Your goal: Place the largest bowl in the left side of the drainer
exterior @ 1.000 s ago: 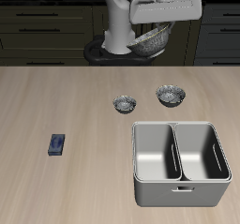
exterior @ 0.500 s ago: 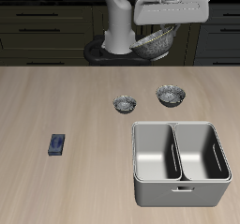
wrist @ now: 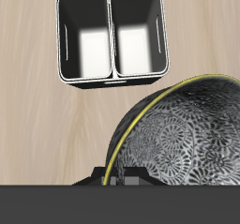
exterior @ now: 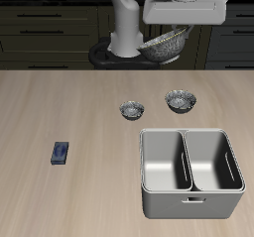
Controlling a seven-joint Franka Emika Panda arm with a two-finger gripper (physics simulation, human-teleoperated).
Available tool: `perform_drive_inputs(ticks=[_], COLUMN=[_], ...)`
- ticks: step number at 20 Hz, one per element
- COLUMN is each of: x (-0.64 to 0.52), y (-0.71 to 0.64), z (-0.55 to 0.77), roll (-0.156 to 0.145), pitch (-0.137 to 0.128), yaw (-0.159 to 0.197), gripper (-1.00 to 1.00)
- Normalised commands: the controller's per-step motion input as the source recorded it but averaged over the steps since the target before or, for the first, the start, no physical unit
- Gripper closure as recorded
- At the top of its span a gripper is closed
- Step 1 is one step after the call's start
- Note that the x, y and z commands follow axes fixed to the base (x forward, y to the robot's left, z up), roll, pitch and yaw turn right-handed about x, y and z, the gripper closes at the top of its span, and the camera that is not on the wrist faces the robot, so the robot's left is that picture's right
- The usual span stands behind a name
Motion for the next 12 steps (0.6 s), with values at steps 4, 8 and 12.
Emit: perform_drive_inputs(ticks=[4,8,12], x=[0.24,0.18,0.11], y=[0.16,0.15,0.16], z=[0.06,0.03,0.02], roll=[0.004,0.015,0.006], pitch=[0.015,0.013,0.012], yaw=[-0.023,-0.007,0.000], gripper=[1.00,1.00,1.00])
